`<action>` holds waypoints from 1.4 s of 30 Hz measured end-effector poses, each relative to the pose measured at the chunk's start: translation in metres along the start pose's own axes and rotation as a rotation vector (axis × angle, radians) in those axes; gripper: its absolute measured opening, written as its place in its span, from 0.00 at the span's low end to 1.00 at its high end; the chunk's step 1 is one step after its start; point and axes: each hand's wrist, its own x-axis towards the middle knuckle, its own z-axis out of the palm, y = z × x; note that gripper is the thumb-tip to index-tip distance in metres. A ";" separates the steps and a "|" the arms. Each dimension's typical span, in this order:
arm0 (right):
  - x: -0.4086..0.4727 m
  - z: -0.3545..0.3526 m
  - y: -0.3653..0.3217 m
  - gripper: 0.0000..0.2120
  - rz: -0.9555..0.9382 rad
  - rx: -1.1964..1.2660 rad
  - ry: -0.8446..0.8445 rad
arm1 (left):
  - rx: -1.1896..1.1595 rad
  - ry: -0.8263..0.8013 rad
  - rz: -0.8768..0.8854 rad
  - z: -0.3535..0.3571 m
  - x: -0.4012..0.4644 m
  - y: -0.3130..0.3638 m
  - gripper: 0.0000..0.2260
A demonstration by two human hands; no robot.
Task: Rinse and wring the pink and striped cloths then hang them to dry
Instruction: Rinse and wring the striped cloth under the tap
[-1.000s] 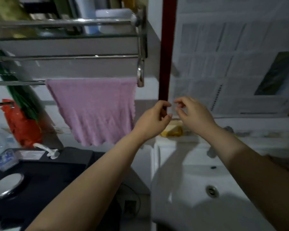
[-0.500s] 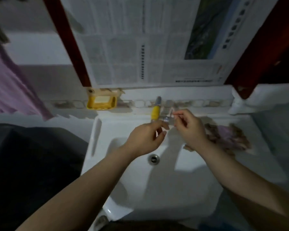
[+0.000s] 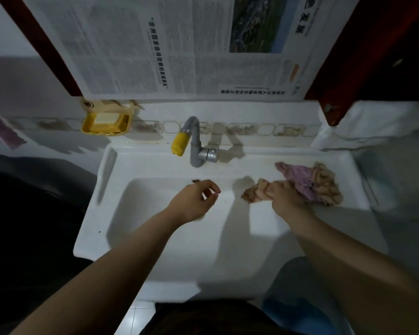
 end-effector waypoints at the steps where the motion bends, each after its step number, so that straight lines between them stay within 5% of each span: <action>1: 0.002 -0.003 -0.002 0.20 0.020 -0.053 0.016 | -0.004 -0.005 -0.014 0.001 0.001 0.000 0.05; 6: -0.001 -0.042 0.006 0.21 0.107 0.199 0.201 | -0.065 -0.008 -0.060 0.002 0.008 0.005 0.05; 10: -0.031 -0.103 0.007 0.10 0.030 0.600 0.464 | -0.133 0.023 -0.080 -0.001 0.014 0.012 0.06; 13: -0.047 -0.132 -0.009 0.11 -0.125 0.832 0.419 | -0.262 0.025 -0.073 -0.006 0.017 0.018 0.09; 18: -0.057 -0.132 -0.063 0.04 -0.278 1.048 0.146 | -0.736 -0.168 -0.160 -0.009 0.018 0.018 0.34; 21: -0.066 -0.106 -0.100 0.05 -0.405 0.983 -0.096 | -1.208 -0.237 -0.224 -0.009 0.018 0.009 0.39; 24: -0.068 -0.079 -0.127 0.07 -0.438 0.837 -0.330 | -1.507 -0.050 -0.287 -0.015 0.009 -0.007 0.19; 29: -0.020 -0.079 -0.159 0.28 -0.084 0.709 -0.031 | -1.545 0.084 -0.306 -0.022 -0.006 -0.040 0.11; 32: 0.021 -0.077 -0.179 0.36 0.009 0.652 -0.147 | -1.599 0.090 -0.274 -0.029 -0.006 -0.040 0.10; 36: 0.045 -0.068 -0.189 0.23 -0.072 0.397 -0.050 | -1.634 0.090 -0.226 -0.040 -0.005 -0.032 0.08; 42: 0.053 -0.062 -0.186 0.16 -0.067 0.424 0.061 | -1.585 0.072 -0.280 -0.047 -0.001 -0.013 0.19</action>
